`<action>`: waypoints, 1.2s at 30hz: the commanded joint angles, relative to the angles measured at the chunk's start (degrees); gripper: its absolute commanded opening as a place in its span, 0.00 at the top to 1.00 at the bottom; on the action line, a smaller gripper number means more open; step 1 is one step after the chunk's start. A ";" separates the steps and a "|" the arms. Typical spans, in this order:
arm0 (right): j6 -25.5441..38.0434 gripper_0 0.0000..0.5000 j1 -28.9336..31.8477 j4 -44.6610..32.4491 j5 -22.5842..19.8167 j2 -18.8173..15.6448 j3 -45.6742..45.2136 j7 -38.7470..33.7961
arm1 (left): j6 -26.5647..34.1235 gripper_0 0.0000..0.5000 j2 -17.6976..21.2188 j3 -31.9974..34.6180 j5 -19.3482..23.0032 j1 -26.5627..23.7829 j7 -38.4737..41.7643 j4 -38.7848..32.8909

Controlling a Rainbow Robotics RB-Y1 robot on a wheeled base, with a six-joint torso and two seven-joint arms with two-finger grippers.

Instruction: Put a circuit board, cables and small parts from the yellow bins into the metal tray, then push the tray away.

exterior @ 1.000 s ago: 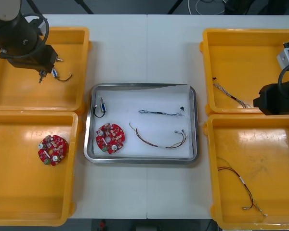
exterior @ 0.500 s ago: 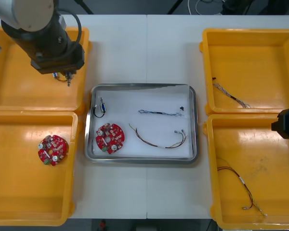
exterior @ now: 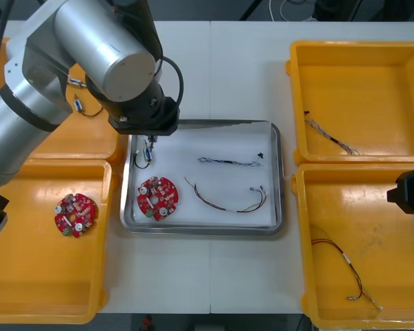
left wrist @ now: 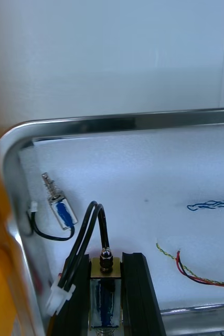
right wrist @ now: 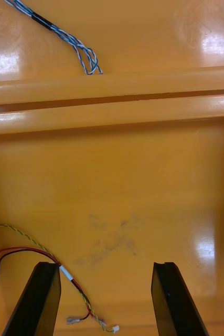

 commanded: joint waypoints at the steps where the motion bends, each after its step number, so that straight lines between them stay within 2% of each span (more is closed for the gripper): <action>1: 0.18 0.00 1.62 -1.87 -1.15 -0.58 -1.18 -1.04 | -2.64 1.00 -2.18 -3.70 -1.12 -2.93 3.54 2.24; 11: 0.18 0.00 2.06 -2.22 -2.55 -0.76 -1.18 -0.51 | -11.43 1.00 -4.38 -8.19 -5.16 -2.93 4.51 11.12; 19: 0.18 0.00 2.06 -2.22 -2.82 -0.76 -1.18 -0.42 | -13.45 0.99 -4.91 -9.51 -5.86 -2.93 5.30 12.96; 20: 0.18 0.00 2.06 -2.22 -2.82 -0.67 -1.18 -0.42 | -13.45 0.94 -4.91 -9.51 -5.86 -2.93 5.39 12.96; 21: 0.18 0.00 2.06 -2.22 -2.91 -0.67 -1.18 -0.42 | -13.45 0.62 -4.91 -9.59 -5.86 -2.93 5.65 12.96; 22: 0.18 0.00 2.06 -2.22 -2.91 -0.76 -1.18 -0.42 | -13.45 0.43 -4.91 -9.51 -5.86 -2.93 5.74 12.96; 23: 0.18 0.00 2.06 -2.22 -2.91 -0.76 -1.18 -0.42 | -13.45 0.16 -4.91 -9.59 -5.77 -2.93 5.92 12.88; 24: 0.18 0.00 2.06 -2.22 -2.91 -0.76 -1.18 -0.42 | -13.45 0.00 -4.91 -9.51 -5.77 -2.93 6.09 12.88; 36: 0.18 0.00 2.06 -2.22 -2.91 -1.02 -1.18 -0.33 | -12.92 0.00 -4.82 -9.33 -6.65 -2.93 7.41 11.47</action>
